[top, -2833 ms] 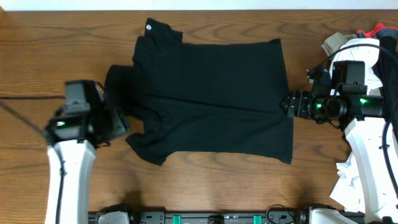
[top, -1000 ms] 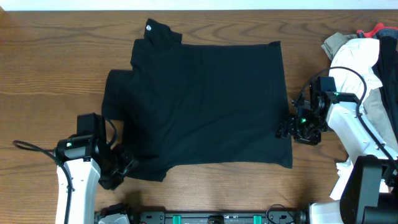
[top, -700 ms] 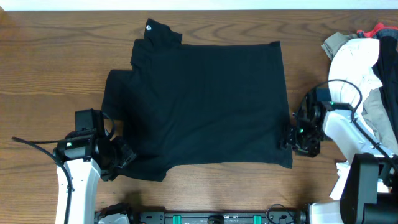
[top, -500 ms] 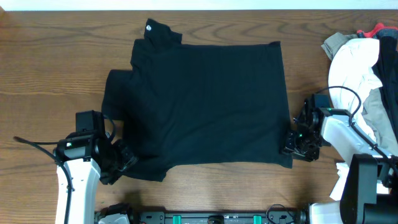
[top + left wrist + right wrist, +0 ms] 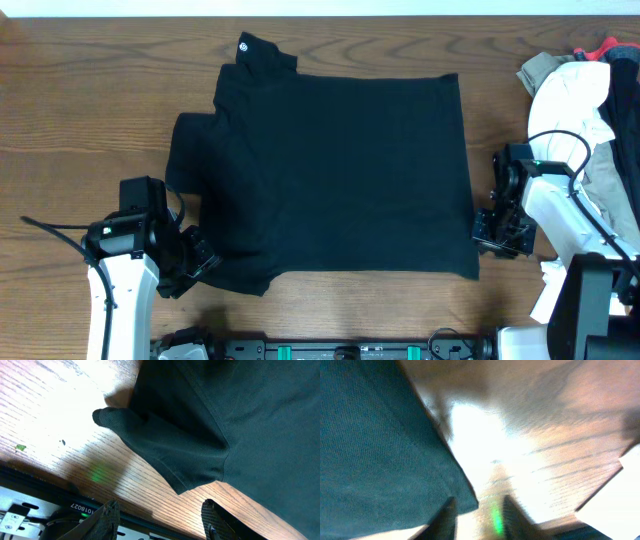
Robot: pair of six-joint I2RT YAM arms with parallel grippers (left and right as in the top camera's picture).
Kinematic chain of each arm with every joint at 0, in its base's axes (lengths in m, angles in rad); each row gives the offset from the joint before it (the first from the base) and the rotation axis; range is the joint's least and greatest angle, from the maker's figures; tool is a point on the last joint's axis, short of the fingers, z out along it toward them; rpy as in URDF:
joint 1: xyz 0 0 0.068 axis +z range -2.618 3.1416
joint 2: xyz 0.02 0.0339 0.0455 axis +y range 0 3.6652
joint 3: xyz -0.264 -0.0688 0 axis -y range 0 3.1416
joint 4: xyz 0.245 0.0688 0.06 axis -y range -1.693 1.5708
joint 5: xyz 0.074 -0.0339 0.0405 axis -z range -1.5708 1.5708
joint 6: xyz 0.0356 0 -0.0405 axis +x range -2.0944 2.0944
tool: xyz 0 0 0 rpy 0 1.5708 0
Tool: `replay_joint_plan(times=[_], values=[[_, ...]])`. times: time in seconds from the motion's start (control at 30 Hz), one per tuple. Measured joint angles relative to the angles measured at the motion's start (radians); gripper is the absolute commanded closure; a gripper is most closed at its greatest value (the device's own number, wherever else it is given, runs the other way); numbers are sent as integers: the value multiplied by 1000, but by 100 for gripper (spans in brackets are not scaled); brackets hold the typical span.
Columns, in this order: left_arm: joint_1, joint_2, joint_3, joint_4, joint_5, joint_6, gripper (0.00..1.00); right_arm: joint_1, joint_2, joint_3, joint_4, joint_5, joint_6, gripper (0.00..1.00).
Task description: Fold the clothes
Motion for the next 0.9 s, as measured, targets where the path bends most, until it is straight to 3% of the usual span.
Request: replay_joint_plan(times=[0.23, 0.47, 0.6, 0.73, 0.9], values=[[0, 0, 84, 74, 20, 100, 44, 0, -21, 51, 53, -29, -1, 54], [0, 60, 117, 274, 27, 171, 51, 0, -37, 110, 293, -232, -74, 78], [0, 210, 119, 343, 34, 182, 55, 0, -35, 112, 406, -340, -91, 79], [0, 387, 119, 406, 55, 193, 54, 1, -16, 112, 490, -387, -98, 73], [0, 551, 119, 475, 59, 200, 55, 13, 54, 112, 574, -405, -113, 82]])
